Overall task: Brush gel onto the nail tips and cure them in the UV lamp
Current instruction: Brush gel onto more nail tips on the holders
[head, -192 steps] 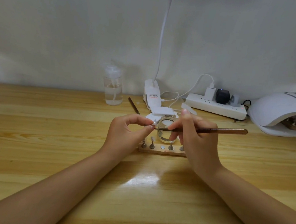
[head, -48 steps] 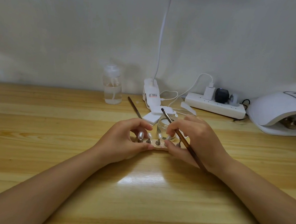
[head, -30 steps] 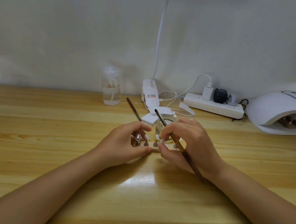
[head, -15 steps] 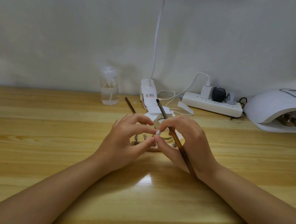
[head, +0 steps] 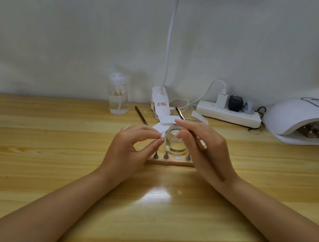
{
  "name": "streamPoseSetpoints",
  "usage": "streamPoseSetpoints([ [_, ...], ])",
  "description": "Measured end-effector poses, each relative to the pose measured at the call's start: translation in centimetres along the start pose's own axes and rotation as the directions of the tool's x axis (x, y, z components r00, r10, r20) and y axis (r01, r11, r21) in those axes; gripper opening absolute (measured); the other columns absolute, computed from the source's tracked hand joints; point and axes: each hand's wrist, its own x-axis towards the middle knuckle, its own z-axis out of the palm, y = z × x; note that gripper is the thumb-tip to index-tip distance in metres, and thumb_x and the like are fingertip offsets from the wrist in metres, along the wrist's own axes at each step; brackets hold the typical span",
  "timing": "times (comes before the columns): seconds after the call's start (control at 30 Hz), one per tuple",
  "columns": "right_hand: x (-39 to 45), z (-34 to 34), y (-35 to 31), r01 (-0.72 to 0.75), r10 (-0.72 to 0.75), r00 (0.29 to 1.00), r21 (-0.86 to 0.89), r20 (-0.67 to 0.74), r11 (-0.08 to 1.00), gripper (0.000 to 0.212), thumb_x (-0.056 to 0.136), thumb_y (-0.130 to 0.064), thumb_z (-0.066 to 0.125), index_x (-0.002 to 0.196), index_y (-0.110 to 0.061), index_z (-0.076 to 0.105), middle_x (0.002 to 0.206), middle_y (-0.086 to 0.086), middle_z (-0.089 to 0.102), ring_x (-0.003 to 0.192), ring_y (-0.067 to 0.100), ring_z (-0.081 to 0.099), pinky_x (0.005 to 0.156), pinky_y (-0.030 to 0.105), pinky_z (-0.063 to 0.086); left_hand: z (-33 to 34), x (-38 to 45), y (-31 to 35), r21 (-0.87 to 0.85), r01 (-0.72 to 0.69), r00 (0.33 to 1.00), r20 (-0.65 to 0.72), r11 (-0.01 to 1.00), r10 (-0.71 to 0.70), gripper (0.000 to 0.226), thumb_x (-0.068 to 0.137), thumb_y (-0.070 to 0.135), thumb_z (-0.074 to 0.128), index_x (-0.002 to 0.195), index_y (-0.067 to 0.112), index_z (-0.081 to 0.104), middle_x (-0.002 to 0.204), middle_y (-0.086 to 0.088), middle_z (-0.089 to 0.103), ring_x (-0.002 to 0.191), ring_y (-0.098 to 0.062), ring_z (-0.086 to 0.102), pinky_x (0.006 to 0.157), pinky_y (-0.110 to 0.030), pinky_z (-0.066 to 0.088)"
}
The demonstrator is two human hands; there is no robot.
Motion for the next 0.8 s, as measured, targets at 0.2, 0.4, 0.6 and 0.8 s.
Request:
streamPoseSetpoints([
  [0.2, 1.0, -0.9, -0.3, -0.350, 0.410, 0.902, 0.326, -0.136, 0.878, 0.028, 0.088, -0.034, 0.043, 0.088, -0.021, 0.068, 0.056, -0.013, 0.059, 0.060, -0.005, 0.055, 0.060, 0.007, 0.041, -0.1, 0.1, 0.0, -0.033, 0.043, 0.999, -0.008, 0.999, -0.044, 0.017, 0.080, 0.019, 0.062, 0.087, 0.007, 0.072, 0.080, 0.003, 0.069, 0.080, -0.006, 0.063, 0.078, -0.034, 0.050],
  [0.4, 2.9, -2.3, 0.9, -0.472, 0.492, 0.869, 0.210, -0.055, 0.856, 0.023, 0.092, -0.027, 0.053, 0.075, -0.015, 0.060, 0.055, -0.004, 0.061, 0.048, 0.001, 0.052, 0.051, 0.013, 0.043, -0.2, 0.1, -0.1, -0.023, 0.055, 0.998, -0.005, 0.998, -0.055, 0.012, 0.080, 0.011, 0.065, 0.090, 0.012, 0.071, 0.082, 0.006, 0.069, 0.080, -0.005, 0.062, 0.077, -0.022, 0.049],
  [0.6, 4.3, -1.9, 1.5, -0.453, 0.453, 0.891, -0.030, 0.028, 0.891, 0.031, 0.087, -0.036, 0.059, 0.063, -0.019, 0.054, 0.049, -0.005, 0.059, 0.044, -0.001, 0.055, 0.054, 0.011, 0.043, -0.1, 0.2, -0.1, -0.034, 0.109, 0.994, -0.009, 0.993, -0.110, 0.011, 0.079, 0.006, 0.067, 0.085, 0.015, 0.070, 0.082, 0.005, 0.069, 0.081, -0.006, 0.061, 0.078, -0.015, 0.045],
  [0.8, 5.1, -0.4, 1.6, -0.407, 0.449, 0.884, -0.264, 0.126, 0.875, 0.038, 0.087, -0.040, 0.059, 0.066, -0.008, 0.061, 0.056, 0.002, 0.061, 0.056, 0.013, 0.061, 0.065, 0.034, 0.054, -0.2, 0.2, 0.0, -0.042, 0.106, 0.994, 0.007, 0.993, -0.106, 0.013, 0.078, 0.005, 0.068, 0.082, 0.017, 0.069, 0.081, 0.004, 0.068, 0.081, -0.007, 0.060, 0.079, -0.020, 0.046],
])
